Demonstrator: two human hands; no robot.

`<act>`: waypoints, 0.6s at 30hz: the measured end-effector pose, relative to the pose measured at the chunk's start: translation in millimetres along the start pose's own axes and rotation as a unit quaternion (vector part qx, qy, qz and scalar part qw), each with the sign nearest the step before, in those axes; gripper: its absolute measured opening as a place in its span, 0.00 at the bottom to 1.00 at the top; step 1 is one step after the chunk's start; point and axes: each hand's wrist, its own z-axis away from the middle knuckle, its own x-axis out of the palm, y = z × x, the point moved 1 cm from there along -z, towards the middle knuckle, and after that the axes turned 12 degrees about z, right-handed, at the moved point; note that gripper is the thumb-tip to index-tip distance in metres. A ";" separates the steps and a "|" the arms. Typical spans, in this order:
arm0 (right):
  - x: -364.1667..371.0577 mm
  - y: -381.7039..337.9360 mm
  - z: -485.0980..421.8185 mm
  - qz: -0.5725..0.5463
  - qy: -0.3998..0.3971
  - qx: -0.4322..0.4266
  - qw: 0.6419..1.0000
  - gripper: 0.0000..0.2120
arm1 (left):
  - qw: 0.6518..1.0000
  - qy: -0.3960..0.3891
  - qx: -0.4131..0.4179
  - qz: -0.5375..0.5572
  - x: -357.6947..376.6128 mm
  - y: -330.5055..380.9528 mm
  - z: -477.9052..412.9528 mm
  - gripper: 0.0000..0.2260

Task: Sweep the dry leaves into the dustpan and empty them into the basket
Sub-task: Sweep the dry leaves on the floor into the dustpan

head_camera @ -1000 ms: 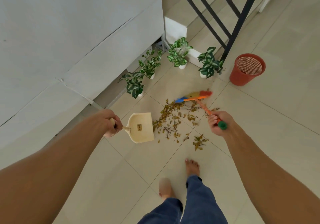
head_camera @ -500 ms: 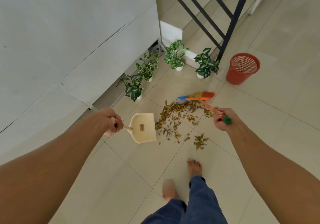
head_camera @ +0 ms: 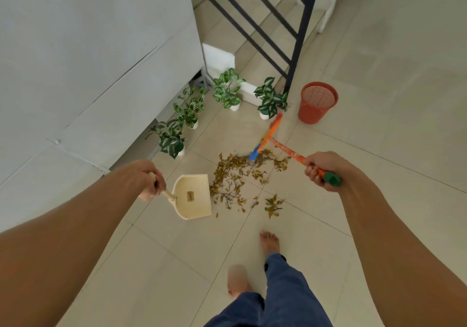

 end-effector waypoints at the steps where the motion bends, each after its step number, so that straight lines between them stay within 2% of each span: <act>1: -3.5 -3.2 4.0 0.063 0.029 -0.007 0.998 0.05 | 1.000 -0.001 -0.001 -0.003 1.4 -0.2 2.0 0.11; 4: -11.4 -7.2 8.6 0.238 0.097 -0.025 0.966 0.06 | 1.000 -0.003 -0.002 0.001 5.0 -2.1 6.3 0.11; 7: -11.3 0.7 2.8 0.414 0.138 -0.014 0.899 0.07 | 1.000 -0.004 0.001 0.010 6.1 -6.9 6.7 0.11; 9: -5.2 12.3 -7.4 0.473 0.155 0.004 0.867 0.11 | 1.000 -0.004 0.001 0.017 4.5 -10.0 3.6 0.11; 11: 2.8 26.7 -20.9 0.490 0.152 0.021 0.858 0.18 | 1.000 -0.001 -0.001 0.022 2.2 -13.5 -1.4 0.12; 13: 9.6 38.4 -32.2 0.481 0.124 0.028 0.867 0.19 | 1.000 -0.001 -0.006 0.027 0.1 -17.0 -5.2 0.11; 17: 17.5 50.6 -34.5 0.471 0.068 0.021 0.879 0.06 | 0.999 0.001 -0.010 0.035 -1.1 -21.8 -8.6 0.11; 18: 16.4 52.4 -31.9 0.473 0.067 0.016 0.879 0.06 | 0.999 0.004 -0.010 0.037 -1.4 -22.7 -9.6 0.11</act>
